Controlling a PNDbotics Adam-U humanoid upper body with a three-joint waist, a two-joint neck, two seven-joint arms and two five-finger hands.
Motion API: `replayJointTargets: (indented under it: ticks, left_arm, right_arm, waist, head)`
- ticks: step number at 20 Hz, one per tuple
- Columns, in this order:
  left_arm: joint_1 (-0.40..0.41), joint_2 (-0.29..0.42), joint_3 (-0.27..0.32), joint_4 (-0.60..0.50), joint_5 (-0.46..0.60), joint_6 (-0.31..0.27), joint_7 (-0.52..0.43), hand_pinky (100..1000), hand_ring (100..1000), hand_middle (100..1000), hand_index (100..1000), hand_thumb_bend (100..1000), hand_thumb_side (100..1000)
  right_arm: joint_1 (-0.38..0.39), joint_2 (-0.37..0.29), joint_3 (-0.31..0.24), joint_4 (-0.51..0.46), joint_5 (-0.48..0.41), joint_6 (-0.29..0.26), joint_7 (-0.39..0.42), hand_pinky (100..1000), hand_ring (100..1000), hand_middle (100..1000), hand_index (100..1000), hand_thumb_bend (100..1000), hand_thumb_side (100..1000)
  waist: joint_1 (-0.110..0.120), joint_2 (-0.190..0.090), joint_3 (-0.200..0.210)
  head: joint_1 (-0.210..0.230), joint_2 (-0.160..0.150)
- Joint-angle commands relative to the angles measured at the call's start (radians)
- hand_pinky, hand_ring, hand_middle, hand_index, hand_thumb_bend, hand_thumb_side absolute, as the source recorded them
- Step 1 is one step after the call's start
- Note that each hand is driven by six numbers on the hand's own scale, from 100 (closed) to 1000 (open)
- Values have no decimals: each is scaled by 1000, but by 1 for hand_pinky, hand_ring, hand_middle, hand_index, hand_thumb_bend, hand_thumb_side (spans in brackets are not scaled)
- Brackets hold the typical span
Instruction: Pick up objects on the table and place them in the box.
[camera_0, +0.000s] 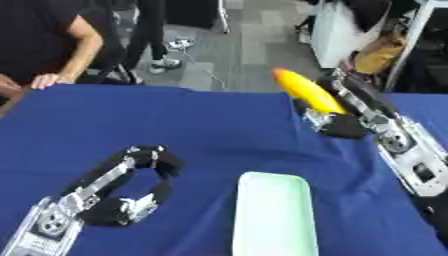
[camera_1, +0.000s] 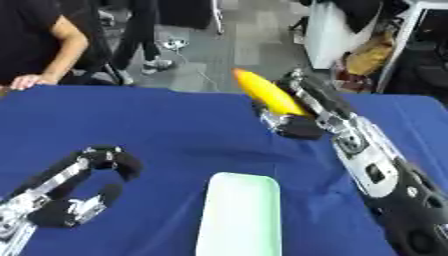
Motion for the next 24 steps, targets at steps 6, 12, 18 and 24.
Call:
replayJointTargets:
  ticks: [6, 12, 18, 24]
  left_arm:
    - [-13, 13, 8, -20, 4, -2, 0, 561, 652, 656, 782, 100, 714]
    - [-15, 11, 9, -21, 3, -2, 1, 561, 652, 656, 782, 100, 714]
    - [-18, 8, 9, -21, 1, -4, 2, 561, 652, 657, 782, 100, 714]
    - [-22, 3, 9, -22, 1, -5, 2, 562, 652, 657, 782, 100, 713]
  right_arm:
    - [23, 23, 21, -57, 18, -17, 4, 100, 100, 100, 330, 100, 711]
    - [56, 37, 28, -44, 18, -26, -3, 100, 100, 100, 332, 100, 711]
    - [99, 49, 45, -21, 56, -53, -11, 100, 100, 100, 333, 100, 714]
    - [145, 77, 51, 50, 153, -99, -54, 100, 100, 100, 334, 100, 716]
  waist:
    - [8, -10, -2]
    - [13, -4, -4]
    - [20, 2, -7]
    - [28, 9, -6]
  head:
    - [-8, -4]
    - [-10, -3]
    - [-14, -4]
    - [-20, -7]
